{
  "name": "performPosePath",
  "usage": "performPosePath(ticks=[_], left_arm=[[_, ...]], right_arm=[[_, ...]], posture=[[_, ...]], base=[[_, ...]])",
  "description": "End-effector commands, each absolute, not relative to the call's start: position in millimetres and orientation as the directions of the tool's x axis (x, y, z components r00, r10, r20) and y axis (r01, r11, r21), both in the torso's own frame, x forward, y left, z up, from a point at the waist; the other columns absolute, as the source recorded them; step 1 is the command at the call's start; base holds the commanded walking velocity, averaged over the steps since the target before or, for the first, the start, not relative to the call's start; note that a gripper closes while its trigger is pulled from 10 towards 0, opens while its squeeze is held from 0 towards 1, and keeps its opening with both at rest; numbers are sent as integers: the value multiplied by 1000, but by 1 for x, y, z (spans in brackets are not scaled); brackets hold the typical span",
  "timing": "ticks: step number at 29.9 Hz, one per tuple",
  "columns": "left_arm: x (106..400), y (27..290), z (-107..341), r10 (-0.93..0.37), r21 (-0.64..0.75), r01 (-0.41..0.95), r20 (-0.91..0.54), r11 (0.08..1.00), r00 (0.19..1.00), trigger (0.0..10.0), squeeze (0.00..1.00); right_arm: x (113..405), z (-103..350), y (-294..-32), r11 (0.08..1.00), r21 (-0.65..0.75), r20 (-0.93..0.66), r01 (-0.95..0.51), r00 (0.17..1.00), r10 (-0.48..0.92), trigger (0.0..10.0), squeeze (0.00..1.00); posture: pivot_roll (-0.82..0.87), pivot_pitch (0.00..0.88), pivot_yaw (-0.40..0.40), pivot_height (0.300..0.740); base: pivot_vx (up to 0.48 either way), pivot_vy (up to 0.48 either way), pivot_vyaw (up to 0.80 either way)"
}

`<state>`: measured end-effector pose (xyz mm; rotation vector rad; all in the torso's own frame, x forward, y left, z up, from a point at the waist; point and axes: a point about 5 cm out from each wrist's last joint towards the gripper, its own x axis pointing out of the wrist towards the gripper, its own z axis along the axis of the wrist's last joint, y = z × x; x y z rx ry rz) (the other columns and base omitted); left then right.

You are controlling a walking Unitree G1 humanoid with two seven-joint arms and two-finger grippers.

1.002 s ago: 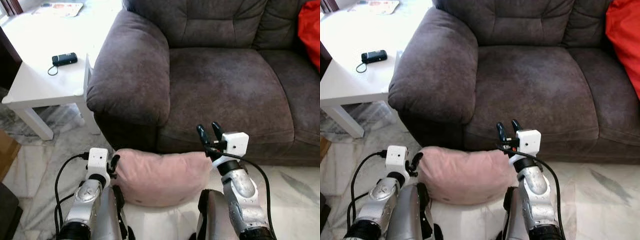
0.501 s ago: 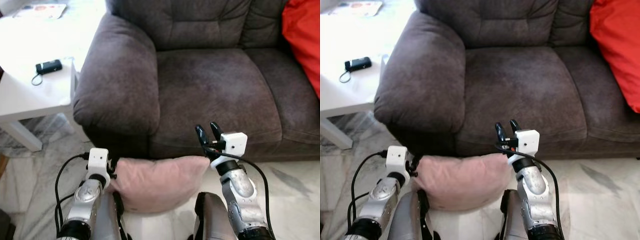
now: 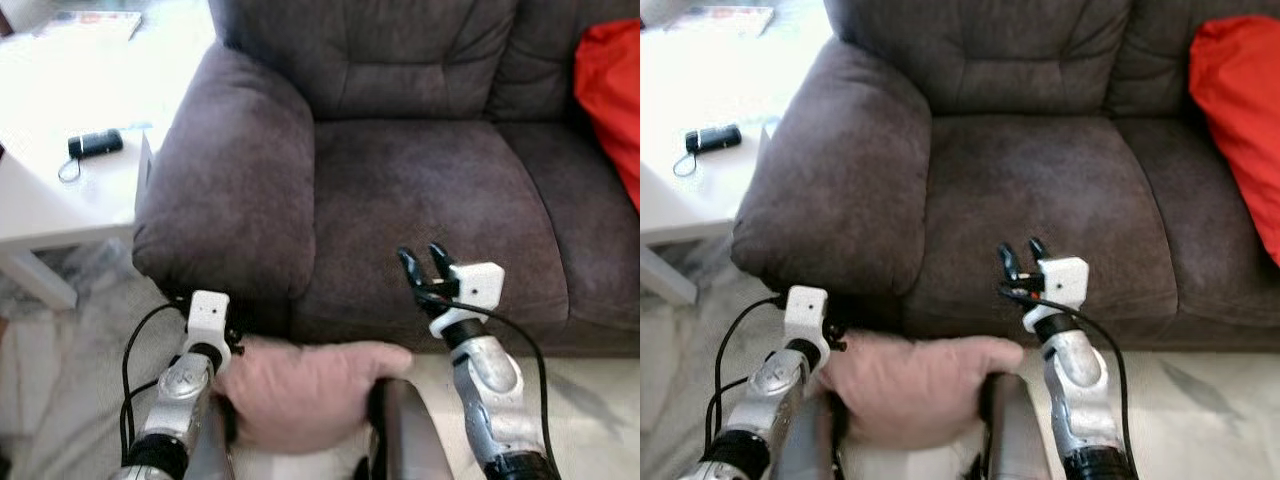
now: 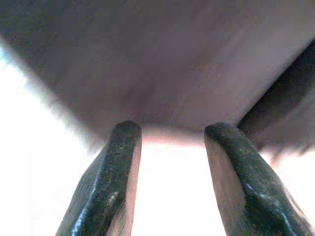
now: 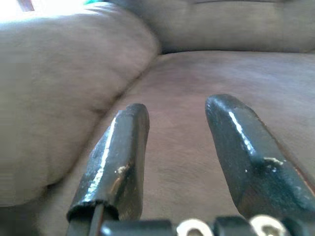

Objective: Move the pillow to the sofa from floor

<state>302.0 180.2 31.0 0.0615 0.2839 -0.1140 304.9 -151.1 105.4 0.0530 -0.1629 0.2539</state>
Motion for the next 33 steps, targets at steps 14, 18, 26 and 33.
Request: performPosePath(ticks=[14, 18, 26, 33], left_arm=[[298, 200, 14, -34, -41, 18, -412, 999, 910, 10000, 1000], [300, 202, 15, -42, -16, 39, -421, 999, 906, 10000, 1000], [301, 216, 17, 19, 15, -14, -430, 1000, 903, 10000, 1000], [298, 217, 13, 18, -24, -32, -442, 999, 897, 10000, 1000]], right_arm=[[301, 102, -148, 962, 32, 149, -270, 953, 263, 10000, 0], [300, 102, -148, 962, 27, 152, -272, 952, 265, 10000, 0], [296, 102, -152, 961, 14, 143, -277, 952, 272, 10000, 0], [296, 104, -152, 956, 3, 136, -294, 947, 291, 10000, 0]], posture=[[25, 164, -18, 500], [16, 166, -18, 500], [15, 179, -33, 500], [5, 183, -49, 500]], base=[[0, 0, 0], [0, 0, 0], [0, 0, 0], [0, 0, 0]])
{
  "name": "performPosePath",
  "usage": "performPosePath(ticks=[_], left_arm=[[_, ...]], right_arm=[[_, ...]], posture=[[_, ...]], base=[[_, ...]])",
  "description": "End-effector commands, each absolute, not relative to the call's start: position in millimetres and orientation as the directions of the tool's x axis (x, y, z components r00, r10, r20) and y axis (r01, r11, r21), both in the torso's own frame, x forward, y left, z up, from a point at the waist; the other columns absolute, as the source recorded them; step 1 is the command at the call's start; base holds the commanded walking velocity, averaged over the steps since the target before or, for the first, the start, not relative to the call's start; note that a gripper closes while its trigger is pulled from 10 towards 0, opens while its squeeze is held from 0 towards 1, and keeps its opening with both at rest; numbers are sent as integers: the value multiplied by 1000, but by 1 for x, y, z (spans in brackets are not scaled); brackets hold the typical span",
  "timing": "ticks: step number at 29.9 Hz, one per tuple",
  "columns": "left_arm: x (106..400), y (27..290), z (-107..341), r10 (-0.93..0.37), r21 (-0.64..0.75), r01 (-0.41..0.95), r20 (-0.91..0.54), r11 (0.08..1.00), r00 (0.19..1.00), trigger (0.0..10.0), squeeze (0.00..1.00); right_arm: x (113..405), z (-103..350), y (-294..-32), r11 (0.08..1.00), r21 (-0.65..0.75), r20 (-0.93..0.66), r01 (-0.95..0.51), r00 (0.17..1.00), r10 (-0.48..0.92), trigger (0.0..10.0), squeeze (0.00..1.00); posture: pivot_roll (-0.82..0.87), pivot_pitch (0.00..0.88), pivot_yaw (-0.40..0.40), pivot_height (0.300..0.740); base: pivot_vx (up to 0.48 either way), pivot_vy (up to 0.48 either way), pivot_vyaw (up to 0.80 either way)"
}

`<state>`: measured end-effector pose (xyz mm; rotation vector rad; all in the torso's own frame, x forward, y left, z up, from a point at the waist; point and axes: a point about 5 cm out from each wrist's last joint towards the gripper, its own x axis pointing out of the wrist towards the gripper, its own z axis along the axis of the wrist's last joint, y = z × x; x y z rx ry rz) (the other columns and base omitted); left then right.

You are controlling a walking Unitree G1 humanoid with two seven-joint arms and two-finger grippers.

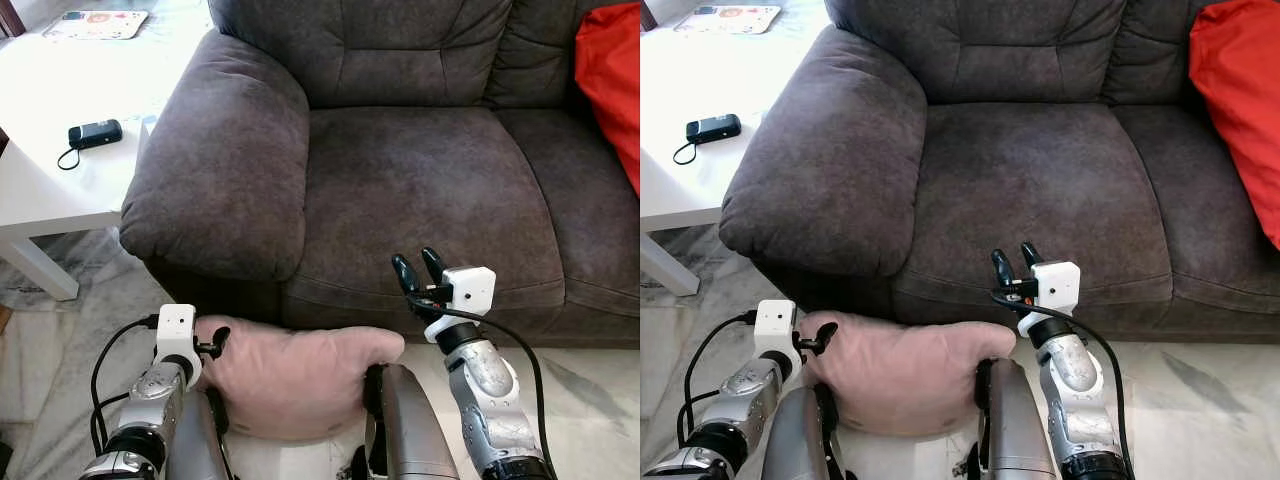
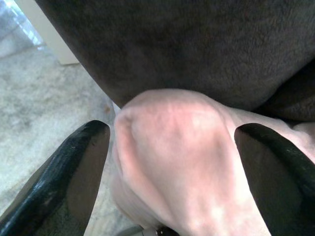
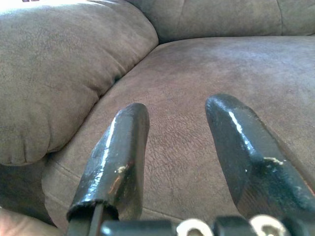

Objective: Move the pillow to the sofa from floor

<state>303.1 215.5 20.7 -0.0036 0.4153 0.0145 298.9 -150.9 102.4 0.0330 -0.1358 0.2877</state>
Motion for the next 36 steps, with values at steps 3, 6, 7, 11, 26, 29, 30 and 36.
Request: performPosePath(ticks=[3, 6, 7, 11, 26, 29, 30, 36], left_arm=[[298, 218, 13, 20, -34, -39, -446, 999, 895, 10000, 1000], [298, 218, 13, 24, -29, -41, -448, 999, 894, 10000, 1000], [298, 219, 13, 28, -23, -43, -451, 999, 892, 10000, 1000], [301, 219, 15, 37, -10, -46, -438, 999, 898, 10000, 0], [301, 224, 16, 67, -7, -78, -424, 997, 903, 10000, 0], [302, 225, 18, 76, -6, -87, -417, 996, 906, 10000, 0], [303, 227, 19, 80, -6, -91, -412, 996, 908, 10000, 0], [307, 236, 26, 102, 25, -100, -403, 995, 909, 10000, 0]], right_arm=[[296, 104, -153, 955, -1, 137, -296, 946, 293, 10000, 0], [295, 106, -154, 954, -8, 137, -301, 944, 299, 10000, 0], [295, 107, -155, 953, -10, 139, -302, 943, 301, 10000, 0], [294, 116, -158, 951, -18, 158, -308, 939, 307, 10000, 0], [271, 140, -162, 934, -1, 185, -358, 918, 352, 10000, 0], [269, 141, -163, 932, -2, 176, -362, 917, 357, 10000, 0], [269, 141, -163, 932, -2, 175, -363, 917, 358, 10000, 0], [267, 145, -164, 932, -2, 164, -363, 919, 358, 10000, 0]], posture=[[3, 184, -52, 500], [-8, 195, -61, 500], [-14, 203, -66, 500], [-27, 232, -86, 500], [-76, 352, -161, 500], [-79, 359, -165, 500], [-83, 362, -166, 500], [-97, 367, -170, 500]], base=[[0, 0, 0], [0, 0, 0], [0, 0, 0], [0, 0, 0], [0, 0, 0], [0, 0, 0], [0, 0, 0], [0, 0, 0]])
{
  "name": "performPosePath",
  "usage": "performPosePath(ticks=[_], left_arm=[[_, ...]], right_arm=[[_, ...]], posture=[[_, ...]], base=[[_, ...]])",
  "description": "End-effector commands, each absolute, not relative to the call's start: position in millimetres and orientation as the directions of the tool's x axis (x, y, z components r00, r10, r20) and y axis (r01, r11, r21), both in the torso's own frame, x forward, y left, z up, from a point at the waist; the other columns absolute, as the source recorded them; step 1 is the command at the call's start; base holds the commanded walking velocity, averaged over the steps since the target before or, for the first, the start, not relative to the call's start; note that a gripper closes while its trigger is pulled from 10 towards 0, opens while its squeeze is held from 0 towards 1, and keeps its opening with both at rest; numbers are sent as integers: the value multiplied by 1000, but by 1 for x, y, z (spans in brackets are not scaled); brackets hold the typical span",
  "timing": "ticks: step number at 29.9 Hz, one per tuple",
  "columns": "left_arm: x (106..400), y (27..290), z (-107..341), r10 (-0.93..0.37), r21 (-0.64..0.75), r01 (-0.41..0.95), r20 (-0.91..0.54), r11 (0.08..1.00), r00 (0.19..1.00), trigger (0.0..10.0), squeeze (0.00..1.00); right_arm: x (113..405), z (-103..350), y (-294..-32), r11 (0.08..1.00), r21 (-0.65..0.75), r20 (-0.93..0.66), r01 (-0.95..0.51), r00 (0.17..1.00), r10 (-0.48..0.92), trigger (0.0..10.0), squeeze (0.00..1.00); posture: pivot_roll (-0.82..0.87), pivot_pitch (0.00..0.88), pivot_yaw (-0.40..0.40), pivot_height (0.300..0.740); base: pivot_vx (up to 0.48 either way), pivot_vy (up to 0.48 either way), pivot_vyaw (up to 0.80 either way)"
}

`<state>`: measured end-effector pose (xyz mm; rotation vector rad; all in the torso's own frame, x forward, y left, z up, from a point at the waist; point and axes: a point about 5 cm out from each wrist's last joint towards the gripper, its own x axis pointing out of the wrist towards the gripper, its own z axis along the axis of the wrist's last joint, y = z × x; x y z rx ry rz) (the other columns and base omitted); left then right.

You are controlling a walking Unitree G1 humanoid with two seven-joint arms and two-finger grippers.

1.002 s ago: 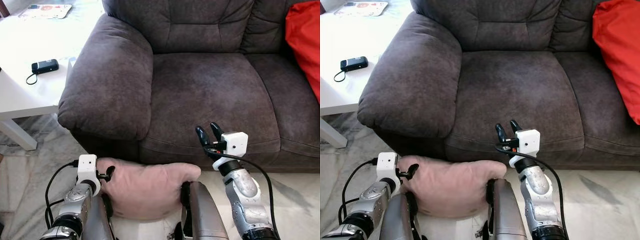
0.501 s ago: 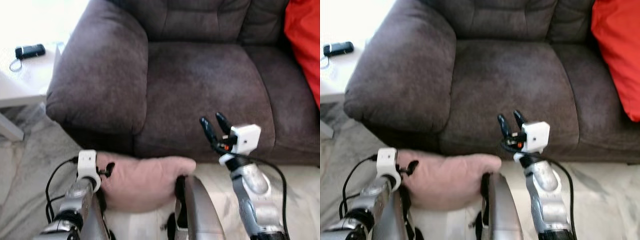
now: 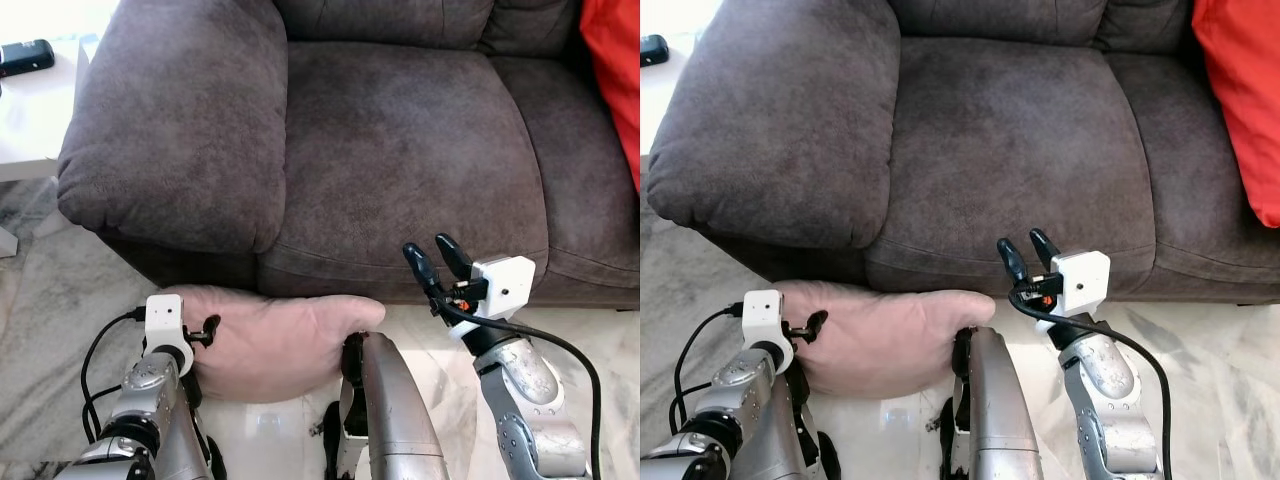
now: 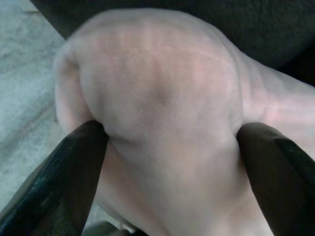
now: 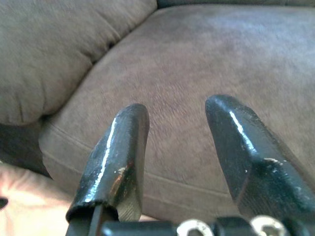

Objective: Move the pillow to the sofa from floor

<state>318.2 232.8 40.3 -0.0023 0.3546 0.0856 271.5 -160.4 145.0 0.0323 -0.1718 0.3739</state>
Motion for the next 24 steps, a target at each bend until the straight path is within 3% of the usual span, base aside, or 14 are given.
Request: performPosePath(ticks=[1, 15, 16, 17, 18, 24], left_arm=[[308, 237, 28, 110, 31, -107, -400, 994, 910, 10000, 0], [319, 233, 38, 139, 43, -132, -357, 990, 924, 10000, 0], [320, 233, 39, 148, 57, -136, -356, 989, 923, 6627, 0], [320, 233, 39, 148, 57, -136, -356, 989, 923, 6627, 0], [321, 233, 40, 157, 60, -145, -354, 988, 922, 0, 0], [321, 232, 40, 161, 61, -149, -351, 987, 923, 0, 0]], right_arm=[[266, 145, -164, 933, -1, 164, -361, 920, 356, 10000, 0], [259, 151, -174, 937, -17, 145, -348, 927, 347, 10000, 0], [258, 151, -175, 937, -20, 139, -350, 927, 349, 10000, 0], [258, 151, -175, 937, -20, 139, -350, 927, 349, 10000, 0], [257, 151, -175, 937, -20, 137, -350, 927, 349, 10000, 0], [257, 152, -175, 936, -23, 133, -351, 927, 351, 10000, 0]], posture=[[-97, 369, -169, 500], [-130, 389, -187, 500], [-133, 393, -190, 500], [-133, 393, -190, 500], [-136, 395, -193, 500], [-142, 399, -196, 500]], base=[[0, 0, 0], [0, 0, 0], [0, 0, 0], [0, 0, 0], [0, 0, 0], [0, 0, 0]])
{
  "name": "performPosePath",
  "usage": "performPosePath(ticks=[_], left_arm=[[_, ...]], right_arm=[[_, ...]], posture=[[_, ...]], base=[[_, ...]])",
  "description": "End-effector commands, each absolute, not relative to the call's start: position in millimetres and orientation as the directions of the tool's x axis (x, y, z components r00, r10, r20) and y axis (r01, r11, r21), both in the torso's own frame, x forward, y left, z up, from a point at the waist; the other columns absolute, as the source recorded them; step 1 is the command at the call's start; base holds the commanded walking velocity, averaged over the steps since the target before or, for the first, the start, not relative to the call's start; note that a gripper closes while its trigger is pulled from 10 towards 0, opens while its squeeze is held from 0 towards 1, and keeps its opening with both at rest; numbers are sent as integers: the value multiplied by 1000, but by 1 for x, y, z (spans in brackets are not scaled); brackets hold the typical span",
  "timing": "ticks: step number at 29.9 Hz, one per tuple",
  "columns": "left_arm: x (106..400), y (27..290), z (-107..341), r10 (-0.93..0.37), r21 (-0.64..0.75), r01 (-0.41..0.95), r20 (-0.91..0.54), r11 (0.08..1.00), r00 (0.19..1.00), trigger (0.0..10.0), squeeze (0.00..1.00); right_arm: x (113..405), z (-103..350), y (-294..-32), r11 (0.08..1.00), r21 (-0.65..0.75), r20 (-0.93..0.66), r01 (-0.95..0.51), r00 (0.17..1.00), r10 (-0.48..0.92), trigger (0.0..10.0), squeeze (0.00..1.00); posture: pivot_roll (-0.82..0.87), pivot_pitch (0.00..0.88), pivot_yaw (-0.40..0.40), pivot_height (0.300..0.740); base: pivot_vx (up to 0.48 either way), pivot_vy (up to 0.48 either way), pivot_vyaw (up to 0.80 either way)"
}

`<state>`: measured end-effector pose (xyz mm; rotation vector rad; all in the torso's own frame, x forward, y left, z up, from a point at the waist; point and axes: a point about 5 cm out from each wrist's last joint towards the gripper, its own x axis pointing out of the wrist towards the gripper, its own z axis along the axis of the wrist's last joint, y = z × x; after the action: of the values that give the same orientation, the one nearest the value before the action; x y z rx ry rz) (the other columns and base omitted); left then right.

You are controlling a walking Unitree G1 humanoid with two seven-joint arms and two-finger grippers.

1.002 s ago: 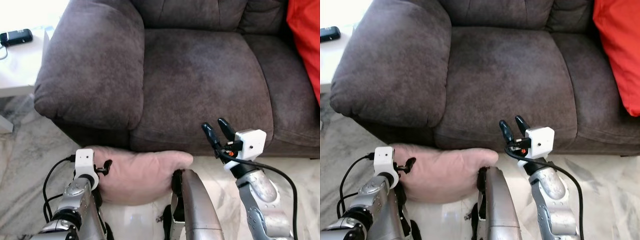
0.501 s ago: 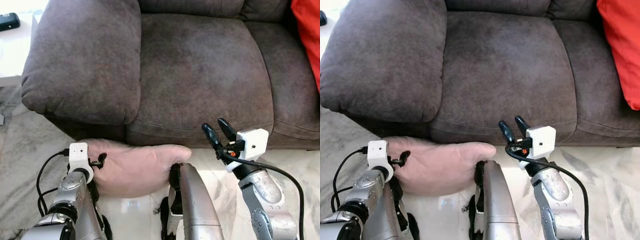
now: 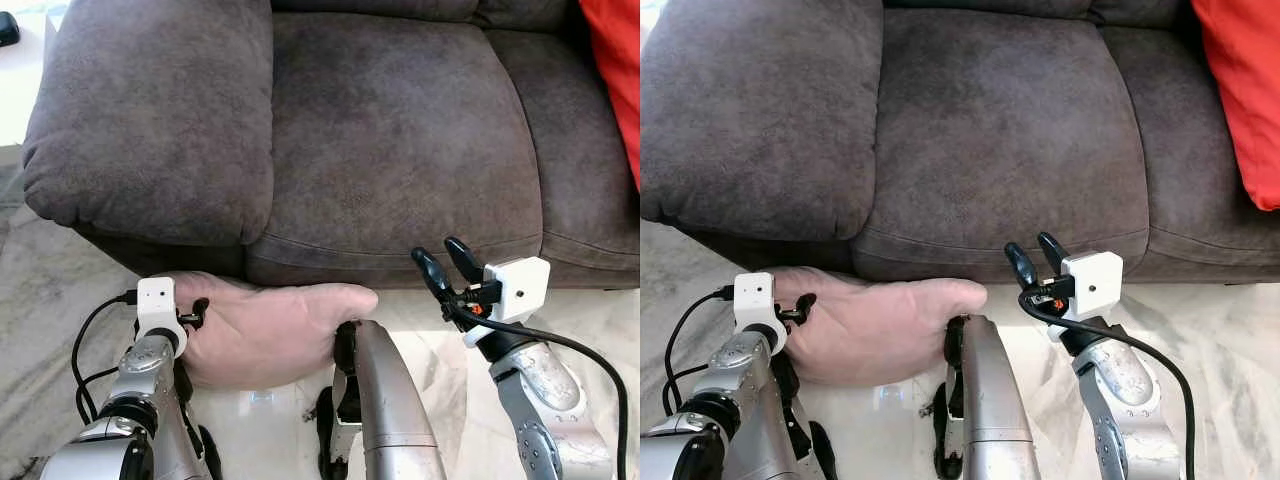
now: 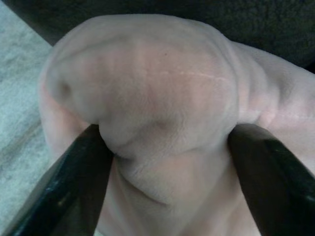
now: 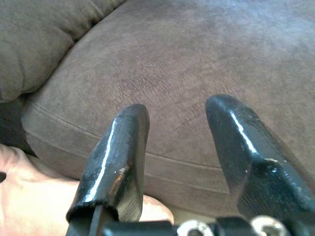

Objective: Move the pillow to the sofa from floor

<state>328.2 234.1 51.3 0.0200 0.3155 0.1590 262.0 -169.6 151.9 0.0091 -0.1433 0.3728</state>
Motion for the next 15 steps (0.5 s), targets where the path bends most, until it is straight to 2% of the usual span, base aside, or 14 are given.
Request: performPosePath(ticks=[1, 15], left_arm=[[320, 231, 39, 162, 58, -151, -349, 987, 923, 0, 0], [319, 227, 36, 157, 37, -154, -352, 987, 923, 0, 0]], right_arm=[[257, 153, -175, 936, -24, 132, -351, 927, 352, 10000, 0], [258, 154, -175, 936, -29, 124, -351, 928, 352, 10000, 0]], posture=[[-143, 398, -199, 500], [-146, 398, -197, 500]], base=[[0, 0, 0], [0, 0, 0]])
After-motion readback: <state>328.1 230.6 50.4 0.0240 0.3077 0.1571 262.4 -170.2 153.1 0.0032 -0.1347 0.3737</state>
